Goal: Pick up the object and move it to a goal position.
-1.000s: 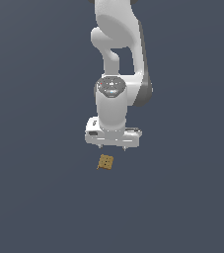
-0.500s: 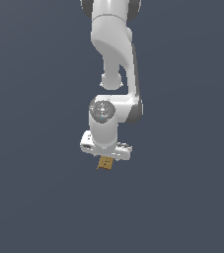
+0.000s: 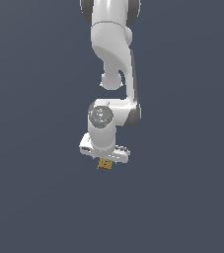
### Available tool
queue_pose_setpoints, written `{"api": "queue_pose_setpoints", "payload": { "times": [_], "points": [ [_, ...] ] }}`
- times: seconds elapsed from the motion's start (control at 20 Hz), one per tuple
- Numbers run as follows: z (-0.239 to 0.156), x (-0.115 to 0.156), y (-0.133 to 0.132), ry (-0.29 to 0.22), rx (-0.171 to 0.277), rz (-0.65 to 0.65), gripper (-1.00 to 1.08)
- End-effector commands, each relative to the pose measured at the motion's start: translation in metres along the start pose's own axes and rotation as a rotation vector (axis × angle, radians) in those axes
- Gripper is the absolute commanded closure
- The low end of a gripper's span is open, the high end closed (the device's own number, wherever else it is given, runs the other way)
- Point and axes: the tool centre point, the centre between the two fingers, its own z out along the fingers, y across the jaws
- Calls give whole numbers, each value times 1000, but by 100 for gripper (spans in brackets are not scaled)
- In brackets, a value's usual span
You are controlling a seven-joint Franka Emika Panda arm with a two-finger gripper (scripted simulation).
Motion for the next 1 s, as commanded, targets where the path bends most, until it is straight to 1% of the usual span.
{"api": "queue_pose_setpoints", "payload": {
  "times": [0.0,0.4,0.7,0.75,0.95],
  "points": [
    [5,0,0,-1,0,0,-92],
    [42,-1,0,0,0,2,-92],
    [50,0,0,0,0,2,-92],
    [50,0,0,0,0,2,108],
    [50,0,0,0,0,2,108]
  ]
}}
